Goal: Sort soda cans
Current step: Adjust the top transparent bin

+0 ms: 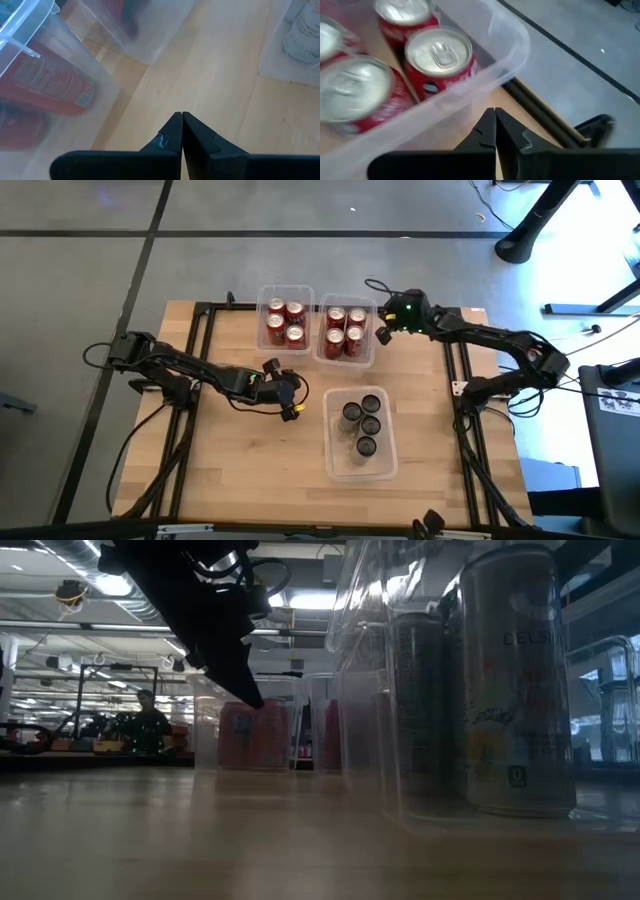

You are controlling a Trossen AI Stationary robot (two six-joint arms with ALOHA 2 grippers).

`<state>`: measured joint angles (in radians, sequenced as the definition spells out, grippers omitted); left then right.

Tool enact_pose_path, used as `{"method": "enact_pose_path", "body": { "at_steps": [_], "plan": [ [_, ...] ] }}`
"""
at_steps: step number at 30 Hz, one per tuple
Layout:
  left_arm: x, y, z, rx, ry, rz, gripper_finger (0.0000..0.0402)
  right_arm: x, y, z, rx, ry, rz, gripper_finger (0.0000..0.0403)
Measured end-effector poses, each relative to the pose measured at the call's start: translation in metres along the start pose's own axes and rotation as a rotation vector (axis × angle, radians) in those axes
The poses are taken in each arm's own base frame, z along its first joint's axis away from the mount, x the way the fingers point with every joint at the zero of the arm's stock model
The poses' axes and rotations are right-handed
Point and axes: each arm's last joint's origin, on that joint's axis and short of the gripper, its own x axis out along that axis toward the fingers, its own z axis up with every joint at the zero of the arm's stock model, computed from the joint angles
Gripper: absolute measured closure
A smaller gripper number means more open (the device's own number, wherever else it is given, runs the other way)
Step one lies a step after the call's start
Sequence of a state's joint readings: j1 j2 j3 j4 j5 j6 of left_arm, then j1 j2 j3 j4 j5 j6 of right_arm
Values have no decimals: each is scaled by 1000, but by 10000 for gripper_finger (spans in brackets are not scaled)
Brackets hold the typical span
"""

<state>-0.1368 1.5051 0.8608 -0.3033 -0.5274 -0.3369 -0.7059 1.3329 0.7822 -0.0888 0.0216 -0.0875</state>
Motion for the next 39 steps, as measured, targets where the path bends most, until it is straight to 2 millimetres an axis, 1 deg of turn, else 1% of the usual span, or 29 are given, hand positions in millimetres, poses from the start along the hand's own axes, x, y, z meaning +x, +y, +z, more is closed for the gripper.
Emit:
{"method": "enact_pose_path", "body": {
  "at_steps": [2, 4, 6, 9, 11, 15, 18, 21, 23, 28, 31, 39],
  "plan": [
    [0, 0, 0, -7, 0, 0, 401, -22, 3, 14, -11, -9, 22, 402],
    [0, 0, 0, -17, 0, 0, 401, -47, 10, 22, -29, 1, 78, 402],
    [0, 0, 0, -18, 0, 0, 401, -67, 22, 29, -52, -21, 223, 402],
    [0, 0, 0, -23, -1, 0, 401, -85, 45, 30, -71, -48, 497, 402],
    [0, 0, 0, -23, -1, 0, 401, -89, 61, 28, -85, -26, 592, 402],
    [0, 0, 0, -22, -1, -1, 401, -84, 92, 22, -153, 19, 605, 402],
    [0, 0, 0, -22, 0, -1, 401, -79, 111, 16, -202, 59, 595, 402],
    [0, 0, 0, -22, -1, -1, 401, -75, 123, 11, -235, 82, 597, 402],
    [0, 0, 0, -22, 0, -1, 401, -71, 128, 9, -251, 97, 568, 402],
    [0, 0, 0, -22, -1, -1, 402, -53, 134, 1, -286, 159, 534, 402],
    [0, 0, 0, -27, -1, -1, 401, -45, 134, -2, -327, 175, 458, 402],
    [0, 0, 0, -29, -1, -1, 402, -39, 132, 0, -428, 123, 300, 402]
  ]
}}
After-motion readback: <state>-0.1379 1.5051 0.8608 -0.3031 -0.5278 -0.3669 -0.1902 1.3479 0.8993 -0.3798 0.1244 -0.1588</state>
